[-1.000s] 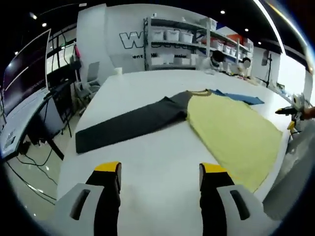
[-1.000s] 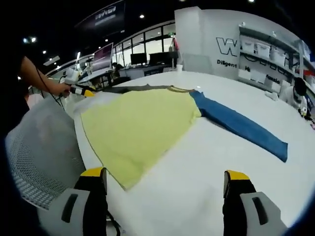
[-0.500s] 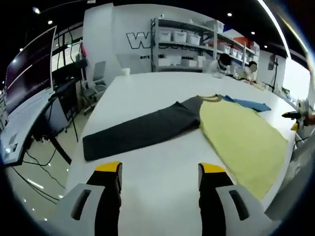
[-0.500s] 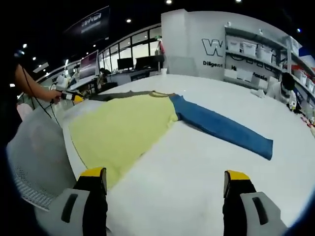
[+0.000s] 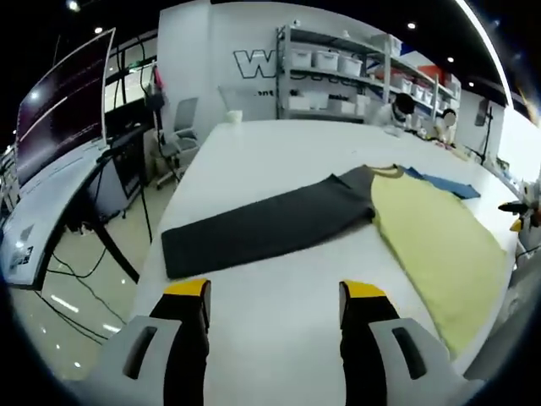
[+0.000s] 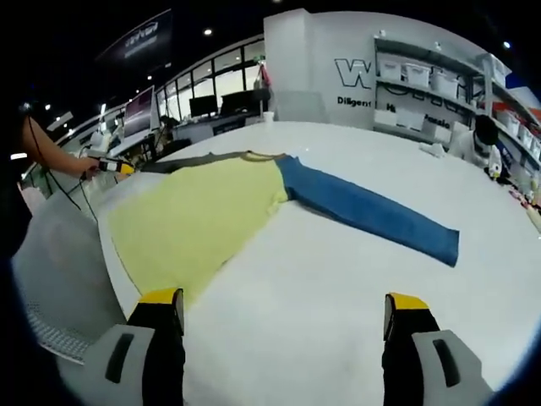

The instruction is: Fold the garment on the visible template until the final outline fits inside the template.

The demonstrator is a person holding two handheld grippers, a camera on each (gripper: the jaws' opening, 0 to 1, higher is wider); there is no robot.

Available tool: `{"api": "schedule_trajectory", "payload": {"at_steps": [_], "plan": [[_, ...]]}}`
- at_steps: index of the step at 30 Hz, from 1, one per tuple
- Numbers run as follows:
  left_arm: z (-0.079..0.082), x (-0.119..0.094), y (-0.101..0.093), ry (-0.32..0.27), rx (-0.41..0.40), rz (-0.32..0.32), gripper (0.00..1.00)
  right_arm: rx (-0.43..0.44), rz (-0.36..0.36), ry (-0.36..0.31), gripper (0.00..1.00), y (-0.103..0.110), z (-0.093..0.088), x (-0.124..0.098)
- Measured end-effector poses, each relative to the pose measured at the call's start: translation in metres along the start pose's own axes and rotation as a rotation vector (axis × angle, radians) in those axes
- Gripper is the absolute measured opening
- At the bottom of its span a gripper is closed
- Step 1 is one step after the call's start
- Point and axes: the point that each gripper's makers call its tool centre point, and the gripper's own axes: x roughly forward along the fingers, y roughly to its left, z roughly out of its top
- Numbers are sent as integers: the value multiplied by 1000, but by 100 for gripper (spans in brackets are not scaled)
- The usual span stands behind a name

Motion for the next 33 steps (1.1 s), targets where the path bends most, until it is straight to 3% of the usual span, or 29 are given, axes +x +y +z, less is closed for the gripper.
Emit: {"api": "schedule_trajectory", "payload": {"at_steps": [19,33], "plan": [[0,16,19,33,-6,24,61,25,-25,33,96,-6,-3,1],[-8,27,65,65,-89,157,52,61,-33,45,95,0,-10,-1]]}}
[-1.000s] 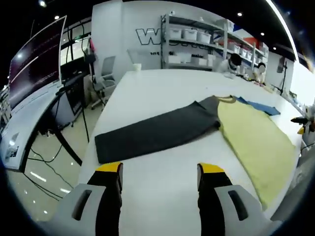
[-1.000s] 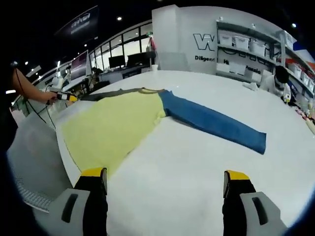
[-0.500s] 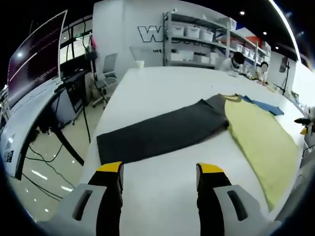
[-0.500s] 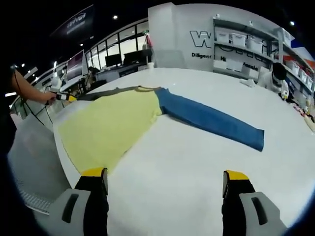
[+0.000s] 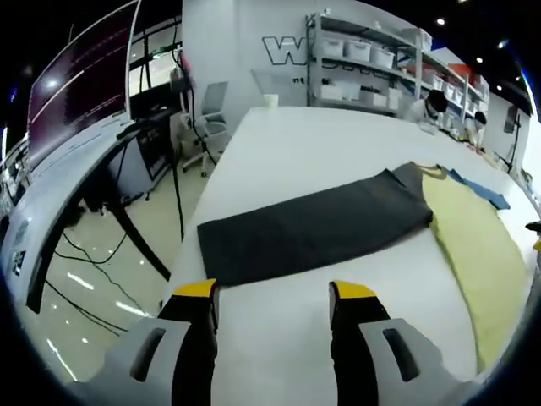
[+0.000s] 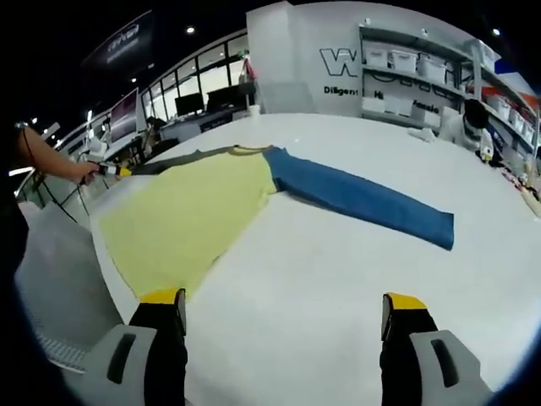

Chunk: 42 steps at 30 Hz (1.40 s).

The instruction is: Fold the garment on the visible template until the final outline fits inside the template.

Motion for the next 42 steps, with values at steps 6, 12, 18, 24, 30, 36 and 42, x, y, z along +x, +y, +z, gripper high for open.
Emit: {"api": "schedule_trajectory", "payload": {"at_steps": [6,12,18,24,30,36,42], "plan": [[-4,11,15,16,-23,9,42,7,-11,7,94,-1,-7,-5],[-4,19,29,19,-84,39,39,27,-25,25,94,-2,-14,-9],[-7,28,29,30,-81,38,32,38,-35,32,94,-2,-17,-11],[-3,25,32,19,-162,77,25,41,-39,34,94,-1,-16,-13],[-7,43,54,31,-134,94,14,39,-45,46,94,-3,-18,-15],[-6,53,54,40,-20,51,7,56,-43,44,93,0,-18,-13],[-4,51,48,74,8,25,3,68,-33,30,93,2,-13,-8]]}}
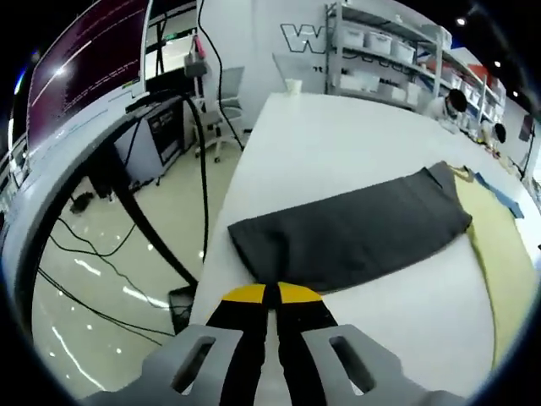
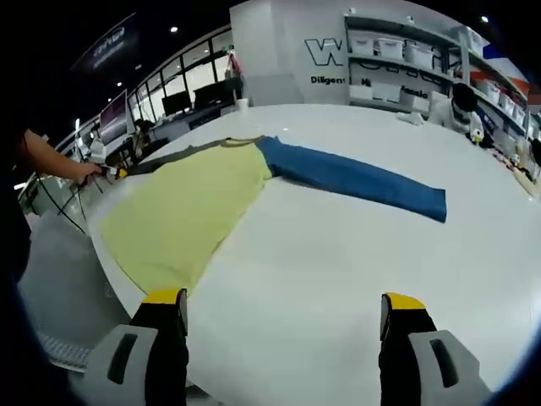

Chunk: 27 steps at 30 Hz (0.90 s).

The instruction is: Fold the garment on the visible template until the final outline fits inside the template.

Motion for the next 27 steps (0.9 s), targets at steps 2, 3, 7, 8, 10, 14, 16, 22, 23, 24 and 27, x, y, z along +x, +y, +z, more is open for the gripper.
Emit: {"api": "schedule_trajectory", "payload": {"at_steps": [2,3,7,8,10,14,16,22,23,24,27], "plan": [[8,-4,-2,-26,7,-8,3,1,2,-8,93,0,3,1],[12,-7,-3,-37,-2,-15,3,2,2,-14,93,1,5,1],[23,-12,-8,-57,10,-47,3,5,11,-31,93,2,10,1],[28,-14,-10,-72,10,-59,3,10,10,-42,92,1,12,2],[37,-20,-18,-103,24,-80,3,15,12,-51,92,1,14,3],[51,-29,-30,-140,45,-109,3,6,16,-63,92,4,17,4],[59,-33,-36,-163,53,-123,3,15,27,-95,93,6,23,3],[89,-43,-61,-242,14,-227,3,15,24,-106,93,5,22,0],[92,-44,-63,-246,19,-235,3,16,23,-109,93,5,22,0],[96,-45,-67,-253,11,-247,3,24,21,-118,93,5,22,-2],[107,-48,-77,-274,-28,-280,3,27,18,-119,93,4,21,-5]]}}
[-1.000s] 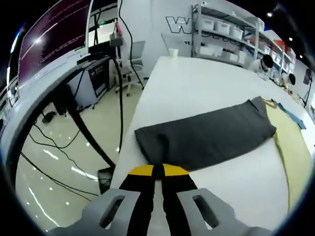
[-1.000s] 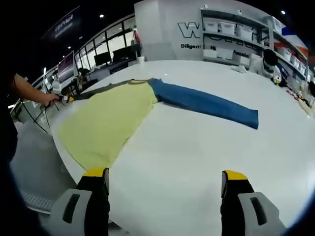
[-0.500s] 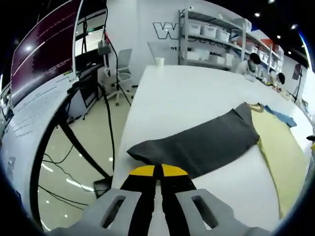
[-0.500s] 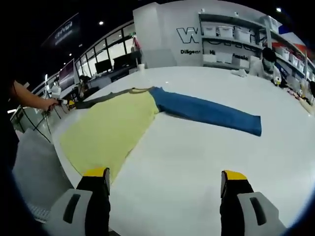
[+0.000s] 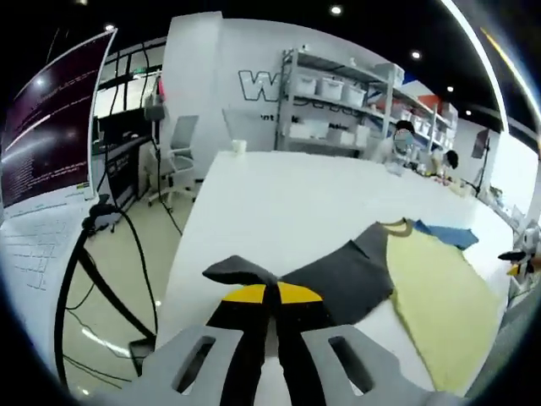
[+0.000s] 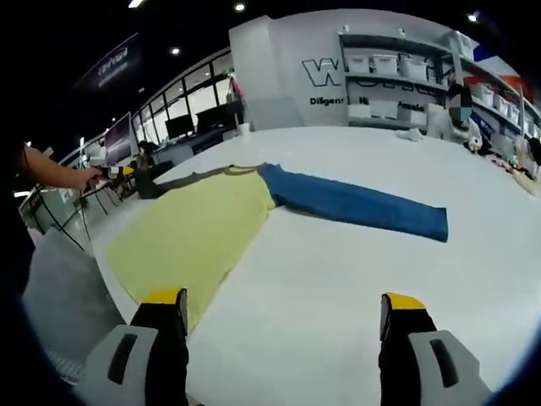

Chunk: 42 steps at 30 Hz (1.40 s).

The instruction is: Fold the garment on the visible template until the final outline fits inside the template.

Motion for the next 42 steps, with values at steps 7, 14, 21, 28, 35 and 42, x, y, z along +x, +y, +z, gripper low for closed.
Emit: {"api": "schedule_trajectory", "payload": {"at_steps": [7,14,21,28,35,42], "plan": [[26,2,-32,-56,-24,-80,3,-9,1,-3,93,0,-3,-5],[60,5,-62,-102,-63,-140,3,-8,5,-24,93,1,6,-2],[104,-6,-114,-178,-66,-223,3,-14,24,-50,93,8,18,4],[127,-13,-152,-194,-58,-296,3,-29,38,-51,93,12,18,6],[147,-10,-186,-204,-51,-380,3,-35,43,-51,93,11,20,6],[150,-5,-218,-192,13,-439,3,-32,42,-60,93,10,22,5]]}}
